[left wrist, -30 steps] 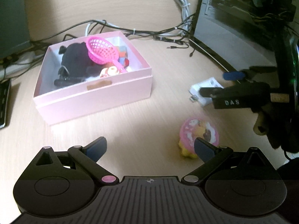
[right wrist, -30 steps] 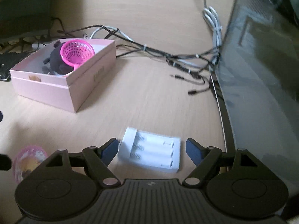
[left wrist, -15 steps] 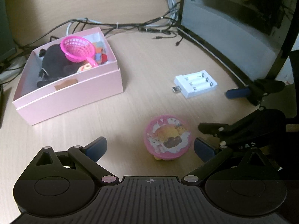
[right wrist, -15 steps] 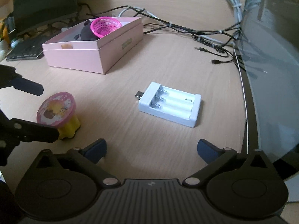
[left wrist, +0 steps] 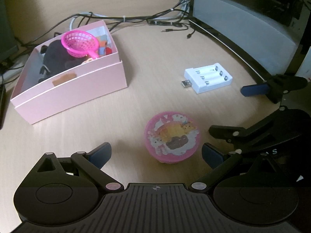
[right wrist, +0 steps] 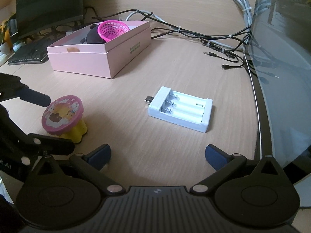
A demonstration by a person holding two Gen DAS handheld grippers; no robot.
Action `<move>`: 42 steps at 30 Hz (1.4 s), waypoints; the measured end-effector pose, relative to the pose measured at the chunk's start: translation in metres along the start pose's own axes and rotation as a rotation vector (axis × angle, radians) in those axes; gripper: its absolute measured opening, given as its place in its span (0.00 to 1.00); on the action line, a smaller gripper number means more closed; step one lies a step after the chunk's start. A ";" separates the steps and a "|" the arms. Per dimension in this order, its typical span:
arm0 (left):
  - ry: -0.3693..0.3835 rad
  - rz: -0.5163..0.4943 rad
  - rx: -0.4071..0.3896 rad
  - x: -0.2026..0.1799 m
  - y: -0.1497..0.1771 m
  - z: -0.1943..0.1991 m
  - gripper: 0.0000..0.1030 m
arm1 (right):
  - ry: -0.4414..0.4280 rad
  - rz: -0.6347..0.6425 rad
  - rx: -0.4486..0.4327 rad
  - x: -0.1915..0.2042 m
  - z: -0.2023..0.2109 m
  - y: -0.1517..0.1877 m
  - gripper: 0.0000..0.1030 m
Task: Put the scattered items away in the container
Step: 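Grasp the cupcake toy with the left tool while the right approaches the charger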
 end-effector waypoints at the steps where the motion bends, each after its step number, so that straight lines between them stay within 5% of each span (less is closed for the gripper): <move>1: -0.003 0.009 -0.004 0.002 0.001 0.001 0.99 | 0.002 -0.001 -0.003 0.000 0.000 0.000 1.00; 4: -0.013 0.036 -0.019 0.008 0.001 0.003 0.94 | 0.007 -0.004 -0.009 0.001 0.001 0.001 1.00; 6: 0.003 0.047 -0.021 0.009 0.000 0.003 0.75 | 0.008 -0.004 -0.008 0.001 0.000 0.001 1.00; 10: 0.020 0.052 -0.023 0.008 0.000 -0.001 0.74 | 0.009 -0.002 -0.010 0.001 0.000 0.001 1.00; 14: -0.008 0.063 -0.022 0.012 0.000 -0.002 0.52 | 0.009 0.001 -0.012 0.001 0.000 0.002 1.00; 22: -0.084 0.095 -0.021 0.046 0.018 0.015 0.52 | 0.028 0.023 -0.015 0.005 0.002 0.002 1.00; 26: -0.124 0.135 -0.009 0.064 0.028 0.022 0.61 | 0.031 0.022 -0.015 0.004 0.003 0.003 1.00; 33: -0.021 0.168 -0.056 0.056 0.019 0.022 0.77 | 0.040 0.057 -0.016 0.009 0.004 0.001 1.00; 37: -0.020 0.123 -0.094 0.035 0.001 0.003 0.76 | 0.043 0.084 -0.017 0.011 0.004 0.001 1.00; 42: -0.035 0.096 -0.087 0.028 -0.011 -0.016 0.63 | 0.078 0.133 -0.051 0.012 0.010 -0.005 1.00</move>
Point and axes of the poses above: each gripper's, at about its wrist camera, not at the fingertips, and z roughly against the way its jaws point, x to its left, y to its underside, the point moved 3 cm from there along -z, roughly the way its jaws point, and after that the axes turned 5 degrees about y, right-handed, at the moved point
